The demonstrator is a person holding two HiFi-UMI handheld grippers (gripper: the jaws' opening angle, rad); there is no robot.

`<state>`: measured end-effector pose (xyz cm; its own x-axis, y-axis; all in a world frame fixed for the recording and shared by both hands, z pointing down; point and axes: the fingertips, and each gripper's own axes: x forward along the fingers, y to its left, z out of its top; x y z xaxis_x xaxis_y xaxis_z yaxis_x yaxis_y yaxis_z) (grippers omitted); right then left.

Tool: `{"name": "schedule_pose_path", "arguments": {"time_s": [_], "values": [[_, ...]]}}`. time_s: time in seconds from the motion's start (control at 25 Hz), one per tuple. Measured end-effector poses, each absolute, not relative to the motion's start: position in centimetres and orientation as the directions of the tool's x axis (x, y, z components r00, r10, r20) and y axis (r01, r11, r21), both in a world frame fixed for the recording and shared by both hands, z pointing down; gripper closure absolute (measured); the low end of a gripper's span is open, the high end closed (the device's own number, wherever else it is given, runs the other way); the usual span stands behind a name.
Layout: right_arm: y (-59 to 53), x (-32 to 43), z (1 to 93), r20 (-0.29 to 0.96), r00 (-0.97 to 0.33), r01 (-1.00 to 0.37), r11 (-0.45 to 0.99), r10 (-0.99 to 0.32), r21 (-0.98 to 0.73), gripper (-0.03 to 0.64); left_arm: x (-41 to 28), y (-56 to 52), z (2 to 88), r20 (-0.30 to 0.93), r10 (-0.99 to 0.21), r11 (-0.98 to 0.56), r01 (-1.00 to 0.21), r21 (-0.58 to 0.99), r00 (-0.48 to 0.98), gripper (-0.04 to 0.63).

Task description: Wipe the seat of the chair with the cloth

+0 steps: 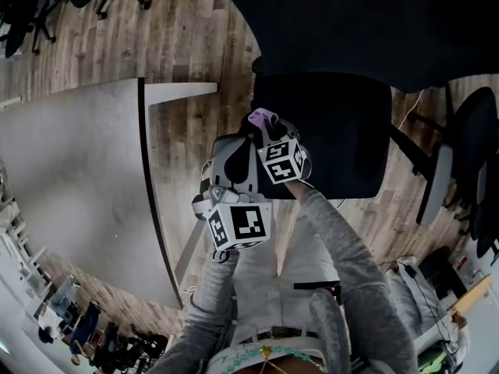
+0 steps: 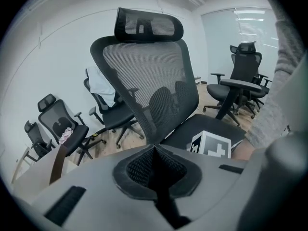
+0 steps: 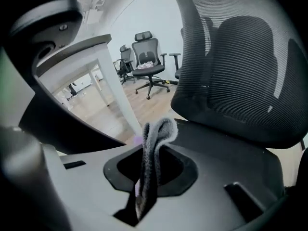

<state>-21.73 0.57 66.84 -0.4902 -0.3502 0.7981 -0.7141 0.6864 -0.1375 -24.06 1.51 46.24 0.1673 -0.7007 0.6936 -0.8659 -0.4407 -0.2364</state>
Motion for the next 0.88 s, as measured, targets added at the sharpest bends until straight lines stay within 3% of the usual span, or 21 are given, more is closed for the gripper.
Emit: {"name": "schedule_pose_path", "arguments": {"time_s": [0.56, 0.88], "values": [[1.0, -22.2, 71.4, 0.833, -0.369, -0.531, 0.829, -0.413, 0.176, 0.566, -24.2, 1.0, 45.8, 0.687, -0.705, -0.434, -0.873, -0.221, 0.176, 0.597], [1.1, -22.2, 71.4, 0.805, -0.403, -0.535, 0.826, -0.436, 0.179, 0.566, -24.2, 1.0, 45.7, 0.689, -0.702, -0.436, -0.874, -0.215, 0.181, 0.597]]}}
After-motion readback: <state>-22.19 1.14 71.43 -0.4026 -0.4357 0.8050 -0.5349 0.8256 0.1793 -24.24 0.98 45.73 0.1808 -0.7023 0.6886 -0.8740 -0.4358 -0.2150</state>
